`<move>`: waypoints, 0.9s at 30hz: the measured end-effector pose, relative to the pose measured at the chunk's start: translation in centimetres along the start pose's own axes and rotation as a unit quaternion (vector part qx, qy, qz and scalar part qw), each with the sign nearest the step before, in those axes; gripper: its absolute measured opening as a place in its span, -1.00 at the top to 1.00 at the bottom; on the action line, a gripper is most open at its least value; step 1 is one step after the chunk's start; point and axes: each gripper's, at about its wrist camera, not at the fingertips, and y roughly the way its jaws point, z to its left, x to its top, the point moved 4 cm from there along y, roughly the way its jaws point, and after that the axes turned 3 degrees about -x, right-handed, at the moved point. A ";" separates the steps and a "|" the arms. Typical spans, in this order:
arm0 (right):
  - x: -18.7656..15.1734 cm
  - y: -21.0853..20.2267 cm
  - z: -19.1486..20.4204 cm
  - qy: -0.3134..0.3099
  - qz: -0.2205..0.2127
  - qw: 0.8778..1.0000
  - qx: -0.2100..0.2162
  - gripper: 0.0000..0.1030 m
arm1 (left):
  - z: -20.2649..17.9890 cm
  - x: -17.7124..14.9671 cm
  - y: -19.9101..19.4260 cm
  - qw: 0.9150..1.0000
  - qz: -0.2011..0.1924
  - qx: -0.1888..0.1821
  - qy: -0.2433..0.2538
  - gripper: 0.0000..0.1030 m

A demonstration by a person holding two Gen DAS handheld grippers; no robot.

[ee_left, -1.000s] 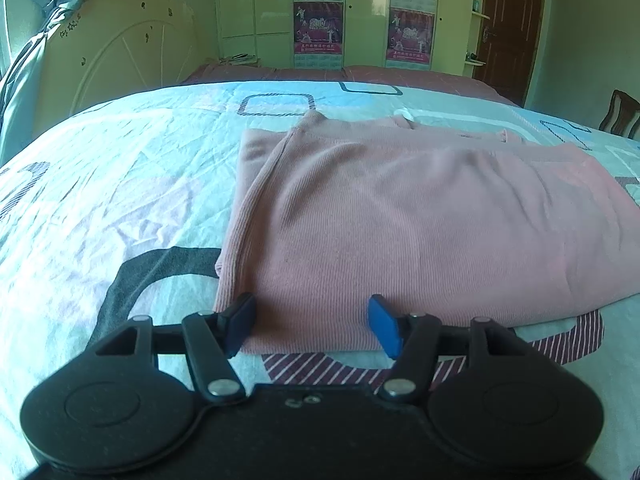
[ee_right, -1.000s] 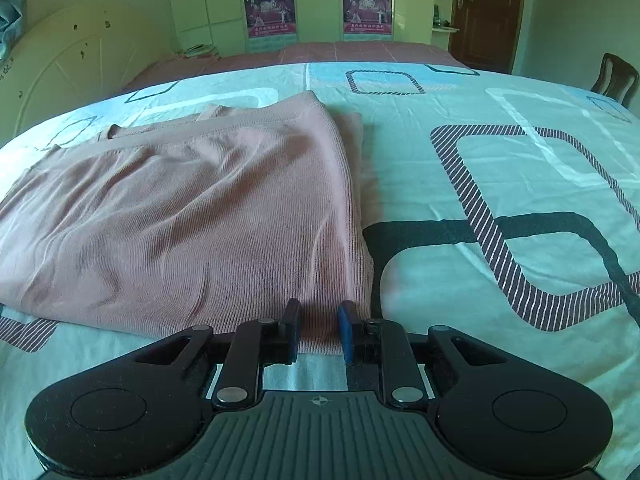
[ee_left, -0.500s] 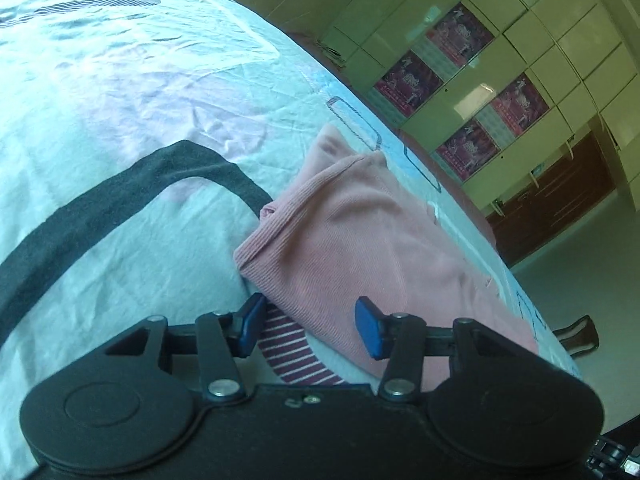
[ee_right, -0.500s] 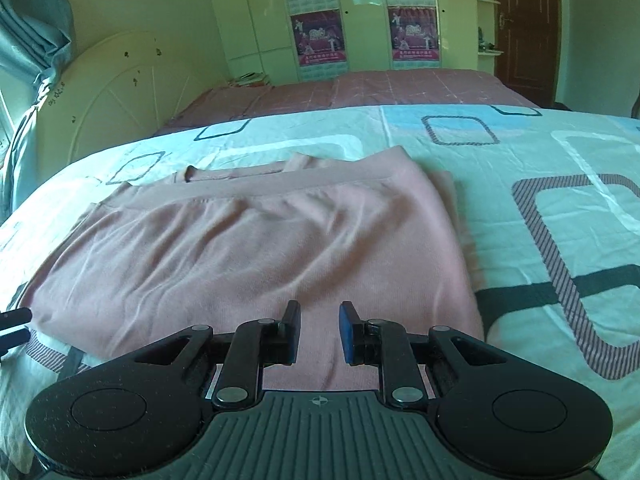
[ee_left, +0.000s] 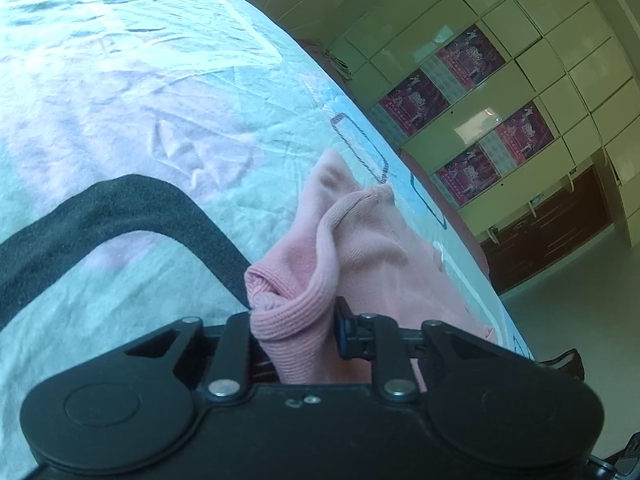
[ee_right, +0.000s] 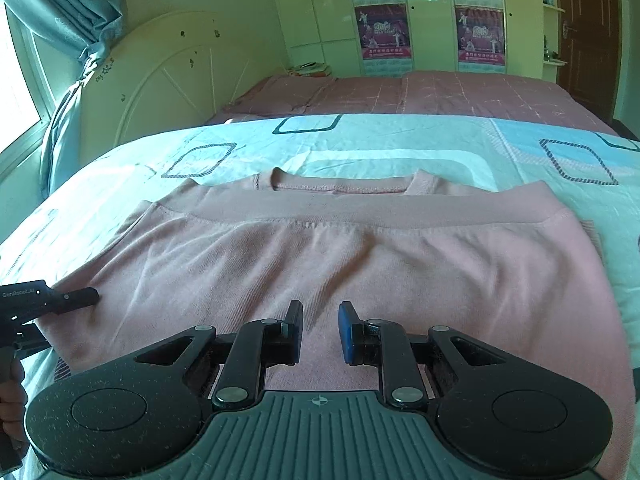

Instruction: Fold small clothes

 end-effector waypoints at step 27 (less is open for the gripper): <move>-1.7 3.3 1.2 -0.040 0.007 0.999 -0.016 1.00 | 0.8 -0.7 -0.5 1.000 -0.018 -0.022 -0.006 0.83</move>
